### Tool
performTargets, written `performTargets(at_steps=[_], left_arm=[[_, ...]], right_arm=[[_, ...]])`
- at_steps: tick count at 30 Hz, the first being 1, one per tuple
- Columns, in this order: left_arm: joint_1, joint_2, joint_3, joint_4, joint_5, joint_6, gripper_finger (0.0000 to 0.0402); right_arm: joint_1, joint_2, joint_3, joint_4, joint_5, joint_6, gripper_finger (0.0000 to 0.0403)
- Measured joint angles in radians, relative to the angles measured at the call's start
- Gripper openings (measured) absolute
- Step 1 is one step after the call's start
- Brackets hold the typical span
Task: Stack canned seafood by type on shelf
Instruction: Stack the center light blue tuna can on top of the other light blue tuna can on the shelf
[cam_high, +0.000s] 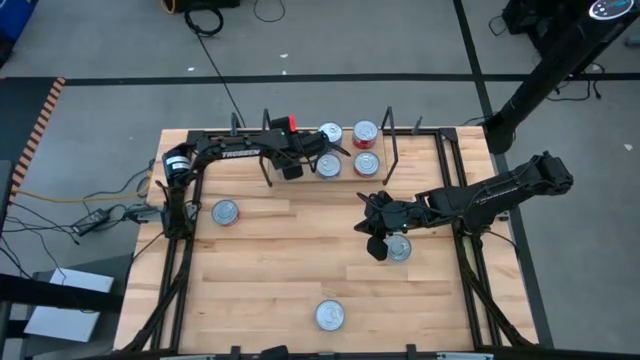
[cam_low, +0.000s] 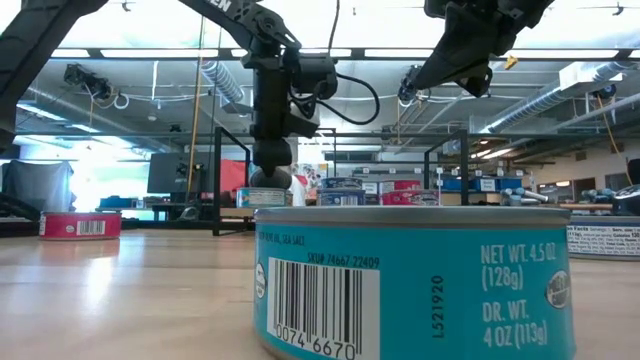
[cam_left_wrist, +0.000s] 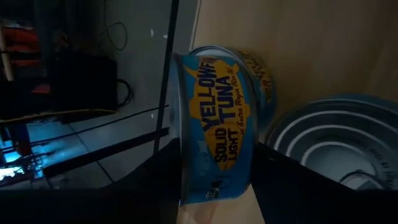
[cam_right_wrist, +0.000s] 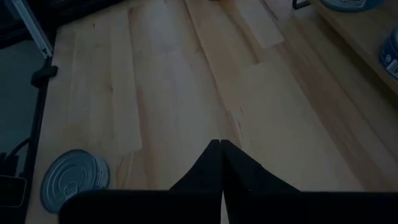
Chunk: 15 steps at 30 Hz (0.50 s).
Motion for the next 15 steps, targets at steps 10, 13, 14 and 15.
performTargets(at_steps=[10, 13, 14, 15], left_arm=[[0.000, 0.000, 0.000, 0.028, 0.057, 0.024, 0.0218], [0.001, 0.000, 0.000, 0.027, 0.057, 0.024, 0.0230], [0.002, 0.000, 0.000, 0.027, 0.056, 0.025, 0.0232], [0.003, 0.000, 0.000, 0.027, 0.055, 0.026, 0.0234]], right_arm=[[0.000, 0.000, 0.000, 0.000, -0.004, 0.000, 0.0009], [0.000, 0.000, 0.000, 0.000, -0.005, 0.000, 0.0009], [0.000, 0.000, 0.000, 0.000, -0.005, 0.000, 0.0009], [0.000, 0.000, 0.000, 0.000, -0.005, 0.000, 0.0009]])
